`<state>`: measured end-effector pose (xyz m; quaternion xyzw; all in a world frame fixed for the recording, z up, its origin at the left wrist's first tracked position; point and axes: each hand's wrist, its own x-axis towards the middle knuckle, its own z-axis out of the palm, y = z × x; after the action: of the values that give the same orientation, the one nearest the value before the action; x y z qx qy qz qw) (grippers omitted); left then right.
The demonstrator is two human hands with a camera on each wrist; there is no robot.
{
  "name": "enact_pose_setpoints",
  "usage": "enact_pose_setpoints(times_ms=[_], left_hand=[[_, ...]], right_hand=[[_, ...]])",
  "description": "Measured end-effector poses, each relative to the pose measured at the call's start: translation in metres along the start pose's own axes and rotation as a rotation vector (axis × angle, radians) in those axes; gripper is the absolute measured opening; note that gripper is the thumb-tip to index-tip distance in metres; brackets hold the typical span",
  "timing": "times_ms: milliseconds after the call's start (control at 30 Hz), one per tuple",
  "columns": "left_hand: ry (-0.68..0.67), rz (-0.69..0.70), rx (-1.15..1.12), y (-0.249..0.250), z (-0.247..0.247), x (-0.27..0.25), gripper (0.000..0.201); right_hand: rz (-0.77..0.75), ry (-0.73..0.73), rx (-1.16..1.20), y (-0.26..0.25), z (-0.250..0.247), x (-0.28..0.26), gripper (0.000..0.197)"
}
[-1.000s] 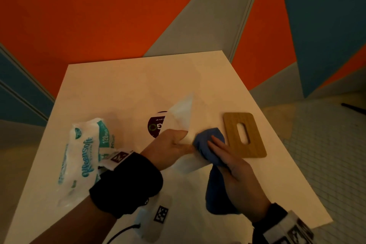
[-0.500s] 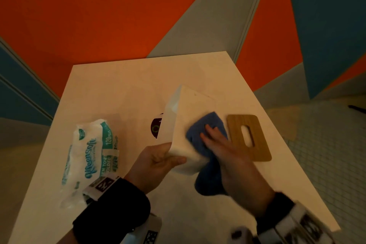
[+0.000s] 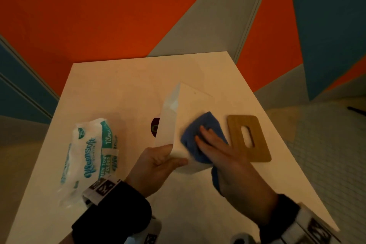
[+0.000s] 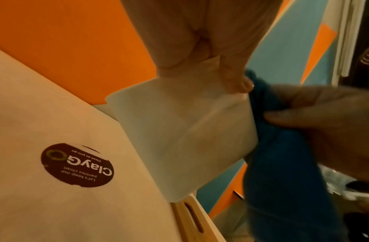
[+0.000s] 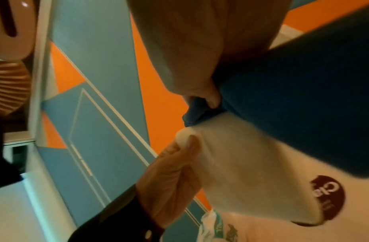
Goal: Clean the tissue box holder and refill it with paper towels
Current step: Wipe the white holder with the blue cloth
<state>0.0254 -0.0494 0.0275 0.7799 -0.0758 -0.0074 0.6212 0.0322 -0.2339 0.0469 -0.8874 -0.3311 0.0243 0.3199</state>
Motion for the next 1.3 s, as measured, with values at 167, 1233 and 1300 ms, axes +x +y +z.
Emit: enact_pose_setpoints(times_ms=[167, 1233, 1300], left_hand=[[-0.087, 0.035, 0.068, 0.006, 0.005, -0.002, 0.007], [0.075, -0.127, -0.428, 0.03, 0.021, 0.021, 0.037], [0.015, -0.192, -0.492, 0.028, 0.019, 0.024, 0.032]], right_hand=[[0.108, -0.014, 0.094, 0.007, -0.024, 0.051, 0.05], [0.166, 0.25, 0.073, 0.012, 0.017, -0.022, 0.051], [0.165, 0.23, 0.069, 0.017, 0.025, -0.026, 0.062]])
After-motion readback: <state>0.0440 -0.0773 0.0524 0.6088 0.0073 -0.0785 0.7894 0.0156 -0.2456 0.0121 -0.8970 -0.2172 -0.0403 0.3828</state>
